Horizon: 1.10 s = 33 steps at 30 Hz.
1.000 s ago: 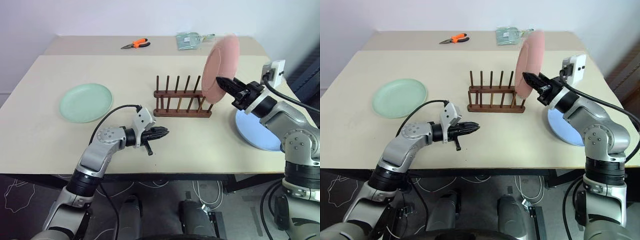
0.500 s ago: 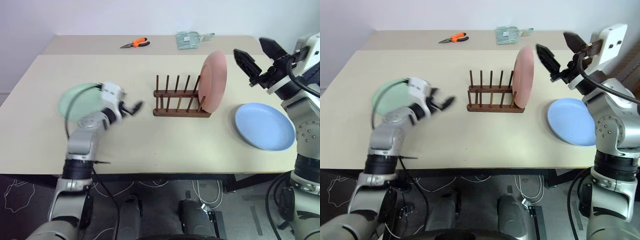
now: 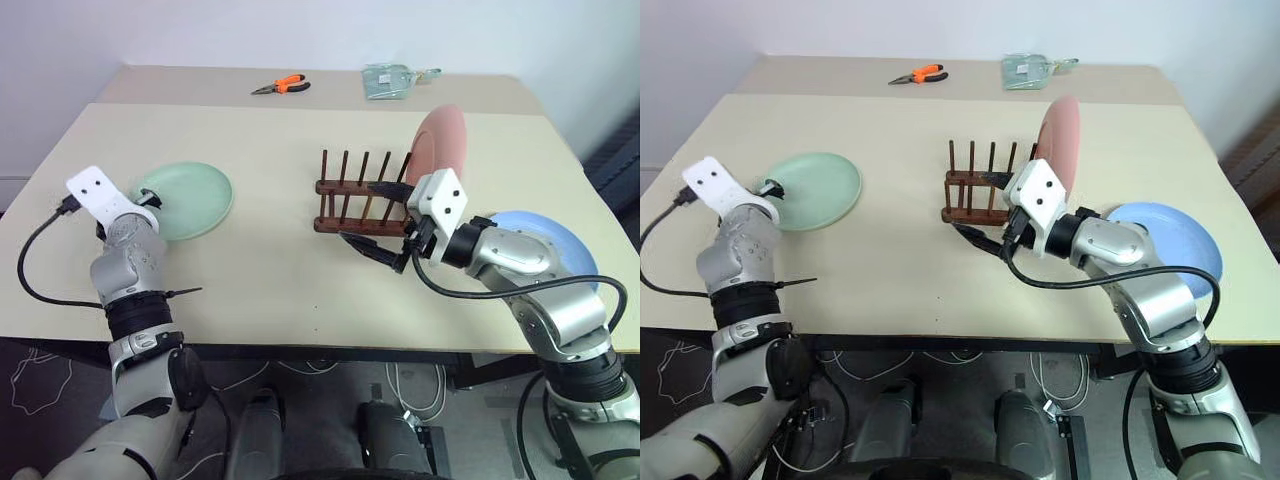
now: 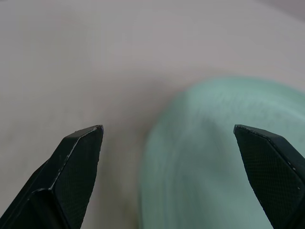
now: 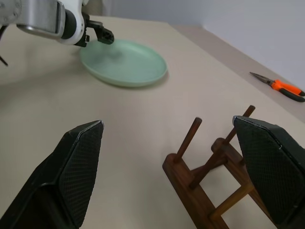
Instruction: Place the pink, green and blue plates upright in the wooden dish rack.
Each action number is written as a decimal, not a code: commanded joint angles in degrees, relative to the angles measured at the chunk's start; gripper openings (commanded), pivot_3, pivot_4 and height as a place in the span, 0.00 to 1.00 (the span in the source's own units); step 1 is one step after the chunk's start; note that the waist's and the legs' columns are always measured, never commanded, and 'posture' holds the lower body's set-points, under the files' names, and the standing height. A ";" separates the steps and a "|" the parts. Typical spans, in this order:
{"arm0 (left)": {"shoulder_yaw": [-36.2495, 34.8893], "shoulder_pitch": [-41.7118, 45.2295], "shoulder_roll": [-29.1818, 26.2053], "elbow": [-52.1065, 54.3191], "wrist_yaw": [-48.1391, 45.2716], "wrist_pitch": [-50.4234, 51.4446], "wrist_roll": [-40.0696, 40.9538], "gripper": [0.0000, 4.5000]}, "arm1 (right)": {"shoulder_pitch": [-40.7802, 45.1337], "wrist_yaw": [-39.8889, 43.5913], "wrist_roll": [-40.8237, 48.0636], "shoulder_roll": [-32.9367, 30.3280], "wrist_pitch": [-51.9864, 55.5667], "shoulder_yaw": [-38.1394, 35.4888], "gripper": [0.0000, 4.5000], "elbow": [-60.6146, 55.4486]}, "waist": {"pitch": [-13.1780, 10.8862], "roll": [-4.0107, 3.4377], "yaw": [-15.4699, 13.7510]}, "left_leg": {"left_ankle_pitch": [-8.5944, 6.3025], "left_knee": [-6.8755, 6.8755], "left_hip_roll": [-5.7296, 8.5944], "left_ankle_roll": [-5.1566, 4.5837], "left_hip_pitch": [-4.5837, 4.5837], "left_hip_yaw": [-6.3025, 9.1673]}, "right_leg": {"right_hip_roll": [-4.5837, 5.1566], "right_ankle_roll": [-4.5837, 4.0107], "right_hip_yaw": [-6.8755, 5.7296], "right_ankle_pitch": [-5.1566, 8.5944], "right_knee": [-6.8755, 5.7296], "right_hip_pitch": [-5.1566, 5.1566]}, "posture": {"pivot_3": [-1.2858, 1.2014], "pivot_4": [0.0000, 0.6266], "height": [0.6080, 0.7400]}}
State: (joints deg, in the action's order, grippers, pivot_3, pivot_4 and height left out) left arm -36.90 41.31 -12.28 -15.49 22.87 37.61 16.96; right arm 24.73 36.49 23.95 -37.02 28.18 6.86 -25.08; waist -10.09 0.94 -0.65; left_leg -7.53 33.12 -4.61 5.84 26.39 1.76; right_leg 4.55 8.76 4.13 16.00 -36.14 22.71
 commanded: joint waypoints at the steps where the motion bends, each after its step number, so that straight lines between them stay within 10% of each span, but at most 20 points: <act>1: -4.35 1.25 0.89 1.56 -1.35 5.19 8.16 0.88 | -0.32 0.58 -2.06 1.02 -2.09 0.56 1.00 -0.92 | 0.00 0.00 0.08 | 0.00 -0.01 0.00 0.01 -0.01 0.01 | 0.00 0.00 -0.01 0.00 -0.02 0.01 | 0.52 0.24 1.00; 9: -9.89 3.41 1.48 0.59 2.82 3.37 14.79 0.03 | 0.41 0.65 -3.97 2.93 -1.33 0.16 1.00 0.30 | 0.02 0.01 -0.10 | 0.02 0.01 0.01 0.03 -0.05 0.04 | 0.00 0.00 -0.03 0.00 -0.01 -0.06 | 0.52 0.24 1.00; 20: 21.54 6.68 -1.71 16.36 -26.52 -2.45 10.77 0.01 | 9.94 -5.45 -31.30 2.55 -13.04 13.68 1.00 6.59 | -0.04 0.16 0.04 | 0.05 -0.05 0.01 0.11 0.03 0.04 | -0.01 -0.02 -0.07 -0.01 0.05 0.01 | 0.52 0.24 1.00; 28: 27.10 6.97 0.47 23.20 -27.15 3.81 12.53 0.01 | 14.78 -11.82 -47.67 4.29 -22.29 17.81 1.00 17.34 | -0.05 0.15 1.24 | 0.06 -0.08 -0.01 0.10 0.03 0.02 | 0.00 0.01 -0.05 -0.02 -0.01 0.08 | 0.52 0.24 1.00; 33: 26.40 6.22 1.78 25.07 -26.99 6.14 13.72 0.00 | 14.39 -11.27 -49.95 5.65 -23.86 17.02 0.48 19.35 | -0.05 0.15 1.29 | 0.07 -0.08 -0.01 0.10 0.02 0.03 | 0.00 0.02 -0.06 -0.03 -0.01 0.06 | 0.52 0.24 1.00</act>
State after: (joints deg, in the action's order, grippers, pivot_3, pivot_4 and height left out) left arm -9.88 47.39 -10.65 6.64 -4.01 43.58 29.46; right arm 38.57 25.62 -24.91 -32.10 5.37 25.09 -5.08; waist -10.14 1.09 0.64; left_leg -7.47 33.05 -4.62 5.94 26.40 1.80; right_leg 4.54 8.78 4.07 15.97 -36.16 22.77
